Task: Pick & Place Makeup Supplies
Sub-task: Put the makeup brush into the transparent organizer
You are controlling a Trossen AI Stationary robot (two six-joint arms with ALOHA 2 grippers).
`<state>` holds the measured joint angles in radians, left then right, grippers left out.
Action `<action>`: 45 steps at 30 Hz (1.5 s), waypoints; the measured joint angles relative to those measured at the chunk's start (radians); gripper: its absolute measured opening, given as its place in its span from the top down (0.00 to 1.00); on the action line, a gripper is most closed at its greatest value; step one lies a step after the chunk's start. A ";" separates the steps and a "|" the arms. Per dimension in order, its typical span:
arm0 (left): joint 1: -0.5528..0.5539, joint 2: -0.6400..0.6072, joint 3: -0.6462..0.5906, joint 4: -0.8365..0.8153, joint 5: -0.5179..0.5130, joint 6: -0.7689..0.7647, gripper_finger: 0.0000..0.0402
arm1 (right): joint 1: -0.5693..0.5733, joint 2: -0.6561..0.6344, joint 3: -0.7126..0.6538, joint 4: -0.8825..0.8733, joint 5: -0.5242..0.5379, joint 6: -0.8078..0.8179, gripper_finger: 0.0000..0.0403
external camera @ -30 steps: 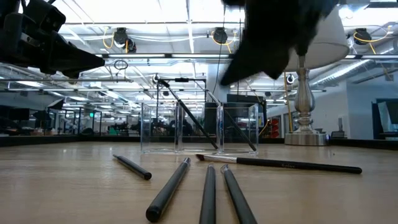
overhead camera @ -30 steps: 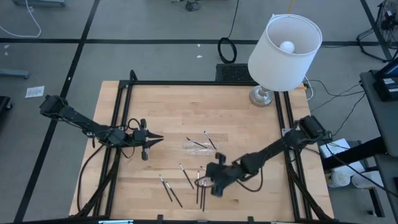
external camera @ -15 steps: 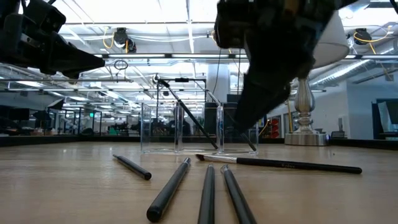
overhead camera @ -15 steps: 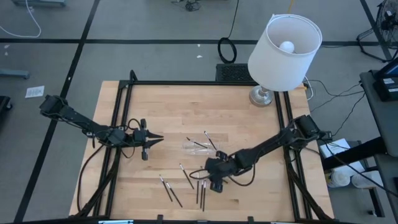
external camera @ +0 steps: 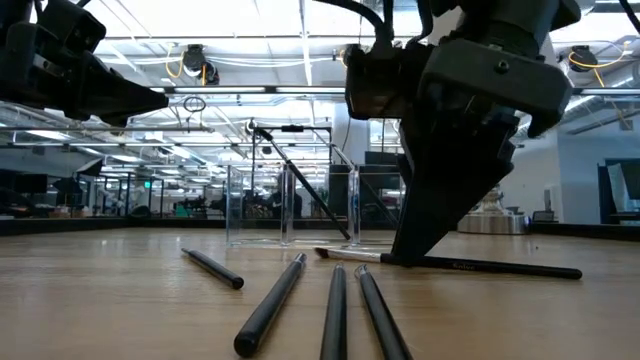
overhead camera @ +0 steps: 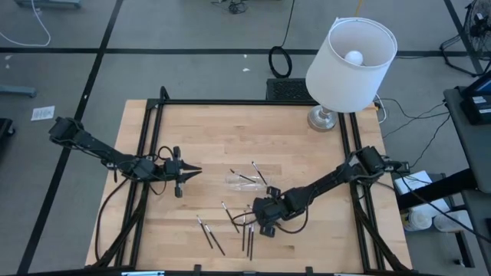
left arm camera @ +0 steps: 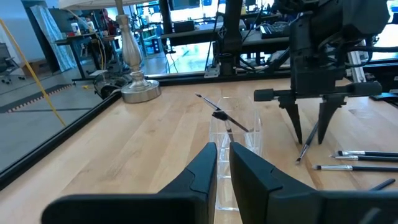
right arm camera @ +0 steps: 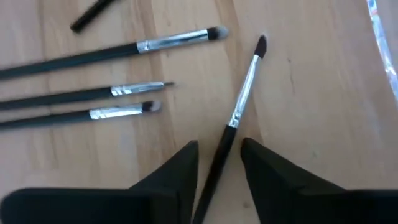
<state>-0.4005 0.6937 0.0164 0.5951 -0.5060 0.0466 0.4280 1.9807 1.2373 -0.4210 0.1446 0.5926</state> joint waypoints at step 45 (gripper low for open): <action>0.000 0.000 0.000 0.000 0.000 -0.003 0.87 | 0.075 -0.080 -0.085 -0.006 -0.189 0.106 0.81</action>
<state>-0.4004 0.6937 0.0165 0.5953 -0.5064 0.0437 0.5034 1.9009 1.1521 -0.4272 -0.0442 0.6988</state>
